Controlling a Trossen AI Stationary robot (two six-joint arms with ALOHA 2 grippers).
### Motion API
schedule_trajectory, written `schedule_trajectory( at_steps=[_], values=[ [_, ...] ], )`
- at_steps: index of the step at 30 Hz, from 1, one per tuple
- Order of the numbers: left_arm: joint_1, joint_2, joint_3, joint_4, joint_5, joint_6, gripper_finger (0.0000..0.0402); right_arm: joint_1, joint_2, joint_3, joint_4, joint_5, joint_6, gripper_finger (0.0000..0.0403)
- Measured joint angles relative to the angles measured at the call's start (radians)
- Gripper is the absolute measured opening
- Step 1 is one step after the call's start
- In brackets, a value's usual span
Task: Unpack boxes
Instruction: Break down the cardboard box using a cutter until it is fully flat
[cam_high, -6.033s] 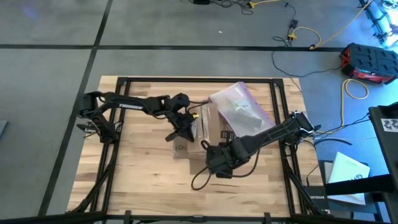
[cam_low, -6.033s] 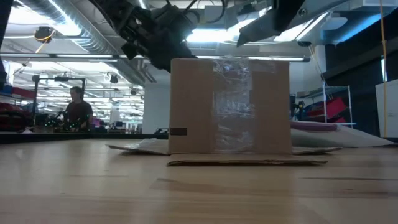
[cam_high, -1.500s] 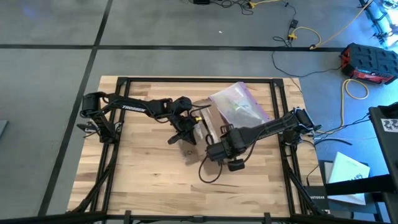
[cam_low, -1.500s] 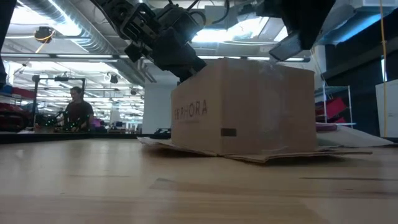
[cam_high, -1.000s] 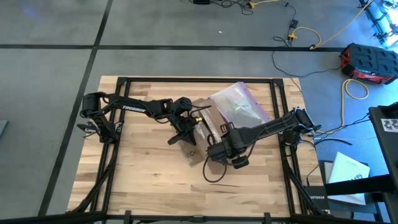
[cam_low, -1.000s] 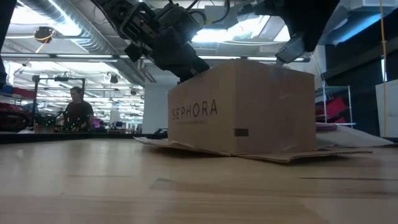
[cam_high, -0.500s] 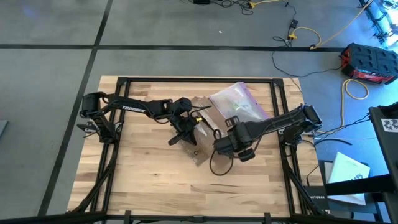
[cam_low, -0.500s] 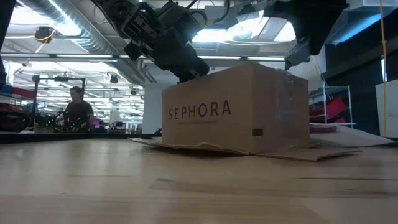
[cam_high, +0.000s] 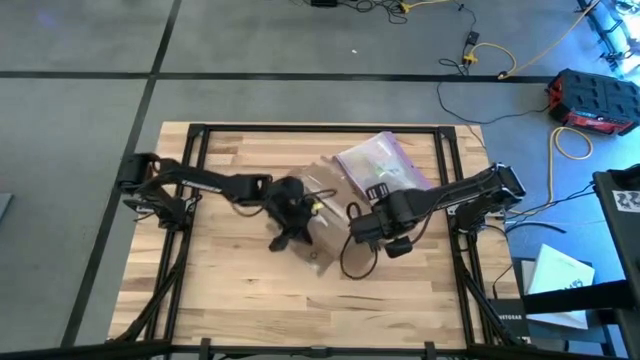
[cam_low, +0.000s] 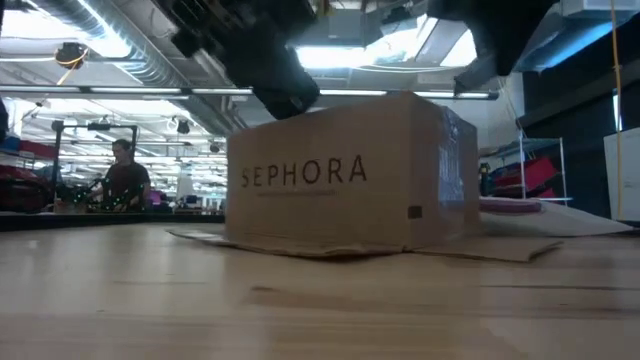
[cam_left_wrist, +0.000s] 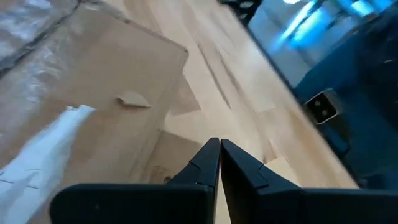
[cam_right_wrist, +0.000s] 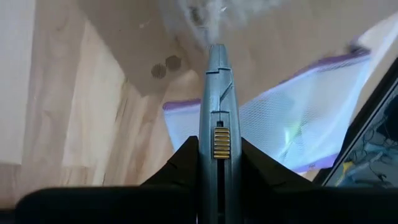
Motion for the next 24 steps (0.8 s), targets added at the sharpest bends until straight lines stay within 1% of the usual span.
schedule_trajectory(
  at_steps=[3,6,8,10,12,14,18,22,24],
  values=[
    [-0.062,-0.052,0.001,0.005,-0.236,-0.023,0.0,0.0,-0.033,0.001,0.034,0.003,0.011,0.0055],
    [-0.112,-0.082,0.002,0.04,-0.45,-0.064,0.0,0.0,-0.053,0.001,0.062,0.003,0.028,0.0055],
    [-0.145,-0.083,0.002,0.102,-0.622,-0.154,0.0,0.0,-0.055,0.001,0.064,-0.006,0.028,0.0055],
    [-0.171,-0.08,0.004,0.133,-0.781,-0.287,0.0,0.0,-0.055,0.001,0.062,-0.031,0.007,0.0055],
    [-0.19,-0.06,0.006,0.131,-0.906,-0.435,0.0,0.0,-0.054,0.001,0.056,-0.035,-0.048,0.0055],
    [-0.214,-0.03,0.004,0.11,-0.976,-0.526,0.0,0.001,-0.056,0.001,0.055,-0.028,-0.123,0.0055],
    [-0.271,0.029,0.005,0.137,-1.078,-0.631,0.0,-0.013,-0.059,0.001,0.064,-0.044,-0.296,0.0055],
    [-0.303,0.092,0.007,0.141,-1.175,-0.752,0.0,-0.021,-0.056,0.001,0.072,-0.053,-0.401,0.0055],
    [-0.313,0.106,0.008,0.143,-1.209,-0.787,0.0,-0.025,-0.056,0.001,0.11,-0.052,-0.44,0.0055]
  ],
)
